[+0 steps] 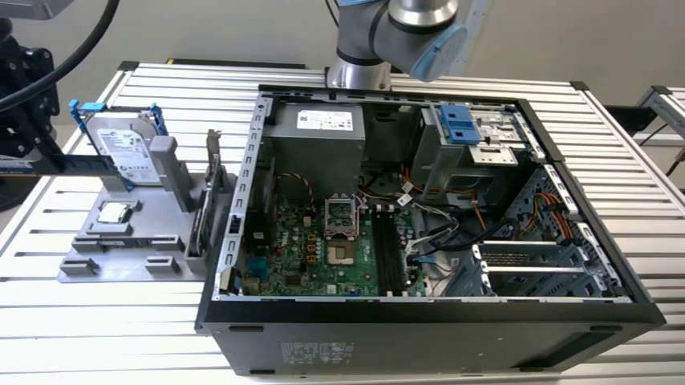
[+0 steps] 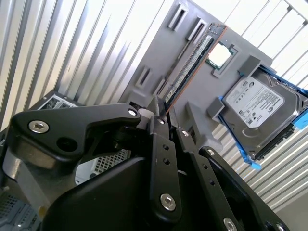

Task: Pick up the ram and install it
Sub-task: 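Pick up the ram and move it above insertion slot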

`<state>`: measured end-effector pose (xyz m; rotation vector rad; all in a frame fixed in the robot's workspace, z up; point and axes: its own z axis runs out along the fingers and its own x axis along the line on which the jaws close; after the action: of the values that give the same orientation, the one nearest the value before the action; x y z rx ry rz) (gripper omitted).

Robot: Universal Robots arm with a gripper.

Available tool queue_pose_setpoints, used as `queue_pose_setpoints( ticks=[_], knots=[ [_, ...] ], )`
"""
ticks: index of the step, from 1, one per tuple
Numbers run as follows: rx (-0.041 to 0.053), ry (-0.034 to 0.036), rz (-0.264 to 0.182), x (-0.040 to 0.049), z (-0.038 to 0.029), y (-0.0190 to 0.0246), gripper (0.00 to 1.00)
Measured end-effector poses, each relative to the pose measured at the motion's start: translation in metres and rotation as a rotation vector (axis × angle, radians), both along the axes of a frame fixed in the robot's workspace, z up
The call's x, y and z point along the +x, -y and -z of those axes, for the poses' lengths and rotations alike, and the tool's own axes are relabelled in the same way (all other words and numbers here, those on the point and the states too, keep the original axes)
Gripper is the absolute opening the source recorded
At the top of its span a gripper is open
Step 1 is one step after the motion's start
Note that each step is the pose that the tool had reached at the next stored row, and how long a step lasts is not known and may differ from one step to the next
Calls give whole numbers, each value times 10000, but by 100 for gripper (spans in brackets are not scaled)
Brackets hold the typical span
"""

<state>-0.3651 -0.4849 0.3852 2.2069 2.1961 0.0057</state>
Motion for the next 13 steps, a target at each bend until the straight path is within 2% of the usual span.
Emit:
queue_pose_setpoints(
  ticks=[13],
  knots=[
    [1, 0, 0, 105, 0, 0, 0]
  ],
)
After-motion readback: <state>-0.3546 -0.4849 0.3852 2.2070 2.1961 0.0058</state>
